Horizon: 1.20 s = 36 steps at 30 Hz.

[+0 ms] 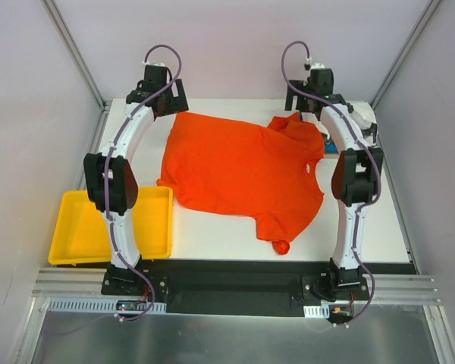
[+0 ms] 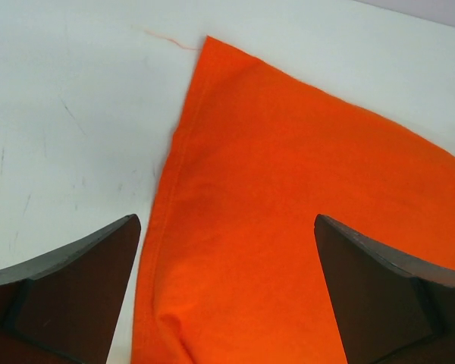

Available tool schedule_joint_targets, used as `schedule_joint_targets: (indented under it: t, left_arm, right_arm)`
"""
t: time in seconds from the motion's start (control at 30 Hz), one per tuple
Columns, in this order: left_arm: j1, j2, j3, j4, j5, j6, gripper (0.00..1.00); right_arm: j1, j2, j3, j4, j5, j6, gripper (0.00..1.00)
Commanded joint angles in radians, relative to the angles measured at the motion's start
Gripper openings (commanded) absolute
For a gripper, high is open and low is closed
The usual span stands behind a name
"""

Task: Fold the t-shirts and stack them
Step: Flatten the tshirt out

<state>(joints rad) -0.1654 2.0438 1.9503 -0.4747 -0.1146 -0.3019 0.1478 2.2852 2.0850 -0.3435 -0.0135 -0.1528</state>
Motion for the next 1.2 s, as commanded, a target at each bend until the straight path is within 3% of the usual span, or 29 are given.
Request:
schedule_joint_targets:
  t: [0.0, 0.23, 0.47, 0.6, 0.83, 1.0, 1.17]
  left_arm:
    - [-0.01, -0.141, -0.094, -0.021, 0.113, -0.048, 0.99]
    - [-0.017, -0.341, -0.31, -0.016, 0.182, -0.086, 0.99]
    - [-0.054, -0.6, -0.617, 0.059, 0.19, -0.135, 0.99]
    - [-0.074, -0.683, -0.781, 0.099, 0.205, -0.167, 0.99]
    - [-0.1, -0.735, -0.886, 0.136, 0.214, -0.183, 0.99]
    - [-0.111, -0.731, -0.904, 0.146, 0.227, -0.186, 0.99]
    - [-0.117, -0.709, -0.9, 0.151, 0.234, -0.186, 0.99]
  right_arm:
    - [0.027, -0.286, -0.061, 0.017, 0.09, -0.094, 0.96]
    - [0.094, -0.464, -0.164, -0.136, 0.127, -0.091, 0.96]
    - [0.243, -0.794, -0.643, -0.163, 0.129, 0.077, 0.96]
    - [0.312, -0.888, -0.885, -0.149, 0.023, 0.231, 0.96]
    - [0.443, -0.834, -1.091, -0.161, -0.069, 0.357, 0.96]
    - [0.437, -0.692, -1.114, -0.158, -0.031, 0.407, 0.96]
    - [0.349, -0.572, -1.1, -0.157, -0.094, 0.426, 0.96]
